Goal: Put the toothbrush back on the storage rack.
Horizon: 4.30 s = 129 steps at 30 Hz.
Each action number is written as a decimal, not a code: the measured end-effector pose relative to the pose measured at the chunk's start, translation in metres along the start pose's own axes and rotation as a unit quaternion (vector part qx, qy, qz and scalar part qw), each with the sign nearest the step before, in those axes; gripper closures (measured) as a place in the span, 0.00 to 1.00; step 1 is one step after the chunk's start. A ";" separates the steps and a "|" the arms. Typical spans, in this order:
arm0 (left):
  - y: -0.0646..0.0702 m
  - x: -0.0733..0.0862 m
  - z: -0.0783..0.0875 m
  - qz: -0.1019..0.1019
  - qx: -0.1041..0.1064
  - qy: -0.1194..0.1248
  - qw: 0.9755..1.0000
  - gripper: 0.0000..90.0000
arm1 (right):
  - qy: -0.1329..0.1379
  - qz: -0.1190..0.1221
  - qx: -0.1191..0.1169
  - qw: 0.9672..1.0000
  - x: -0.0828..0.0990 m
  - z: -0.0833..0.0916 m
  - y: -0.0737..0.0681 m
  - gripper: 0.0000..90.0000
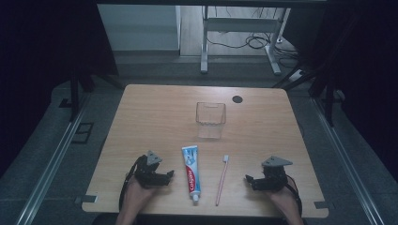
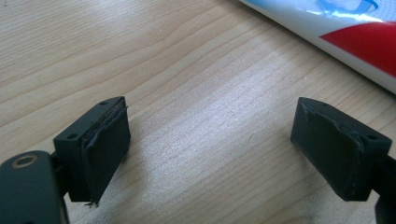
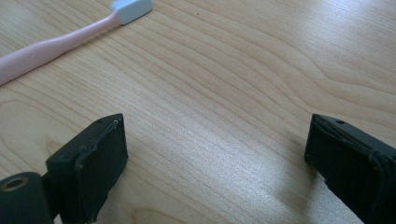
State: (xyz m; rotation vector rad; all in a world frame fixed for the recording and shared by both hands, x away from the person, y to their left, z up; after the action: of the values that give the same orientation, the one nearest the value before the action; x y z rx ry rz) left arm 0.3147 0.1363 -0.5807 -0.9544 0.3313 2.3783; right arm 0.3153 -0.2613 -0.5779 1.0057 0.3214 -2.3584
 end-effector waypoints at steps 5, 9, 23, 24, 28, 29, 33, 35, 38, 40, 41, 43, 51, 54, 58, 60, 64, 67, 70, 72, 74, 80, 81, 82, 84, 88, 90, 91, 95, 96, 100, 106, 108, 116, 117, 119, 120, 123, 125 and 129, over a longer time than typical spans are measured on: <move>0.000 0.000 0.001 0.003 -0.002 0.002 1.000 0.15 | 0.000 0.000 0.000 1.000 0.000 0.000 0.000 0.05; 0.000 0.000 0.000 0.006 -0.003 0.004 1.000 0.15 | 0.000 -0.001 0.002 1.000 0.000 0.000 0.000 0.05; 0.000 0.000 0.000 0.006 -0.003 0.004 1.000 0.15 | -0.001 0.002 -0.002 1.000 -0.001 0.003 -0.001 0.16; 0.000 0.000 0.000 0.006 -0.003 0.004 1.000 0.15 | -0.003 0.003 -0.004 1.000 -0.001 0.003 -0.001 0.17; 0.000 0.000 0.000 0.006 -0.003 0.004 1.000 0.15 | -0.006 0.003 -0.006 1.000 -0.001 0.006 -0.001 0.21; 0.000 0.000 0.000 0.006 -0.003 0.004 1.000 0.15 | -0.006 0.002 -0.007 1.000 -0.002 0.006 -0.001 0.22; 0.000 0.000 0.000 0.006 -0.003 0.005 1.000 0.15 | -0.002 -0.003 -0.010 1.000 -0.003 0.010 0.000 0.26; 0.000 0.000 0.000 0.006 -0.003 0.004 1.000 0.15 | 0.002 -0.004 -0.012 1.000 -0.005 0.013 0.000 0.28; 0.000 0.000 0.000 0.006 -0.003 0.005 1.000 0.15 | 0.008 -0.004 -0.016 1.000 -0.007 0.016 -0.001 0.33; 0.000 0.000 0.000 0.006 -0.003 0.005 1.000 0.15 | 0.008 -0.001 -0.018 1.000 -0.008 0.018 -0.002 0.36; 0.000 0.000 0.000 0.007 -0.003 0.005 1.000 0.15 | 0.009 0.000 -0.021 1.000 -0.008 0.018 -0.004 0.37; 0.000 0.000 0.000 0.006 -0.003 0.005 1.000 0.15 | 0.008 0.004 -0.027 1.000 -0.009 0.019 -0.006 0.40; 0.000 0.000 0.000 0.006 -0.003 0.005 1.000 0.15 | 0.004 0.020 -0.046 0.999 -0.012 0.021 -0.016 0.49; 0.000 0.000 0.000 0.007 -0.003 0.005 1.000 0.15 | 0.005 0.021 -0.052 0.998 -0.014 0.022 -0.019 0.52; 0.000 0.000 0.000 0.006 -0.003 0.005 1.000 0.15 | 0.004 0.021 -0.065 0.998 -0.016 0.022 -0.023 0.57; 0.000 0.000 0.000 0.007 -0.003 0.005 1.000 0.15 | 0.003 0.026 -0.073 0.997 -0.017 0.022 -0.027 0.60; 0.000 0.000 0.000 0.006 -0.003 0.005 1.000 0.15 | -0.003 0.040 -0.087 0.995 -0.020 0.021 -0.036 0.67; 0.000 0.000 0.000 0.006 -0.003 0.005 1.000 0.15 | -0.005 0.047 -0.099 0.994 -0.022 0.020 -0.043 0.70; 0.000 0.000 0.000 0.006 -0.003 0.004 1.000 0.15 | -0.006 0.051 -0.110 0.993 -0.024 0.019 -0.049 0.74; 0.000 0.000 0.000 0.006 -0.003 0.004 1.000 0.15 | -0.008 0.054 -0.114 0.992 -0.025 0.018 -0.053 0.75; 0.000 0.000 0.000 0.006 -0.003 0.004 1.000 0.15 | -0.009 0.058 -0.123 0.991 -0.027 0.016 -0.057 0.77; 0.000 0.000 0.000 0.006 -0.003 0.004 1.000 0.15 | -0.008 0.062 -0.145 0.987 -0.029 0.013 -0.066 0.85; 0.000 0.000 0.000 0.006 -0.003 0.004 1.000 0.15 | -0.008 0.062 -0.149 0.987 -0.029 0.013 -0.068 0.86; 0.000 0.000 0.000 0.006 -0.003 0.004 1.000 0.15 | -0.009 0.063 -0.151 0.987 -0.030 0.012 -0.069 0.87; 0.000 0.000 0.000 0.006 -0.003 0.004 1.000 0.15 | -0.009 0.067 -0.157 0.985 -0.030 0.011 -0.072 0.88; 0.000 0.000 0.000 0.006 -0.003 0.004 1.000 0.15 | -0.006 0.078 -0.169 0.982 -0.033 0.009 -0.082 0.89; 0.000 0.000 0.000 0.005 -0.003 0.004 1.000 0.15 | -0.003 0.081 -0.175 0.981 -0.035 0.008 -0.087 0.90; 0.000 0.000 0.000 0.006 -0.003 0.004 1.000 0.15 | -0.002 0.082 -0.176 0.981 -0.036 0.008 -0.090 0.90; 0.000 0.000 0.000 0.006 -0.003 0.004 1.000 0.15 | 0.000 0.085 -0.187 0.979 -0.040 0.007 -0.101 0.92; 0.000 0.000 0.000 0.006 -0.003 0.005 1.000 0.15 | -0.001 0.087 -0.188 0.978 -0.041 0.007 -0.103 0.92; 0.000 0.000 0.000 0.006 -0.003 0.004 1.000 0.15 | -0.012 0.101 -0.201 0.974 -0.042 0.005 -0.114 0.94; 0.000 0.000 0.000 0.006 -0.003 0.004 1.000 0.15 | -0.025 0.107 -0.218 0.970 -0.042 0.000 -0.127 0.97; 0.000 0.000 0.000 0.006 -0.003 0.004 1.000 0.15 | -0.028 0.108 -0.221 0.969 -0.041 -0.001 -0.130 0.98; 0.000 0.000 0.000 0.006 -0.003 0.004 1.000 0.15 | -0.045 0.110 -0.222 0.968 -0.034 -0.004 -0.133 0.97; 0.000 0.000 0.001 0.004 -0.003 0.003 1.000 0.15 | -0.048 0.109 -0.221 0.968 -0.033 -0.005 -0.133 0.97; 0.000 0.000 0.000 0.006 -0.003 0.004 1.000 0.15 | -0.052 0.107 -0.219 0.968 -0.031 -0.005 -0.132 0.97; 0.000 0.000 0.000 0.005 -0.003 0.003 1.000 0.15 | -0.054 0.109 -0.218 0.968 -0.030 -0.005 -0.131 0.97; 0.000 0.000 0.000 0.006 -0.003 0.004 1.000 0.15 | -0.058 0.107 -0.213 0.969 -0.027 -0.005 -0.127 0.97; 0.000 0.000 0.000 0.006 -0.003 0.005 1.000 0.15 | -0.060 0.104 -0.209 0.970 -0.025 -0.003 -0.125 0.97; 0.000 0.000 0.000 0.005 -0.003 0.003 1.000 0.15 | -0.063 0.098 -0.205 0.972 -0.022 0.000 -0.120 0.96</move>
State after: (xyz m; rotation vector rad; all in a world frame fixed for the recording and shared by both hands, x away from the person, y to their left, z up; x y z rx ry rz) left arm 0.3143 0.1365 -0.5805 -0.9655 0.3320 2.3868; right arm 0.2593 -0.1546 -0.5610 0.6554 0.6023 -2.0508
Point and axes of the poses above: each handheld gripper's, and its own axes: z roughly backward along the jaws, x roughly out of its underside, y roughly to its right, the point moved 5 cm from there along -z, roughly forward along the jaws, and after that the axes turned 1 degree about y, right-handed, at the moved point
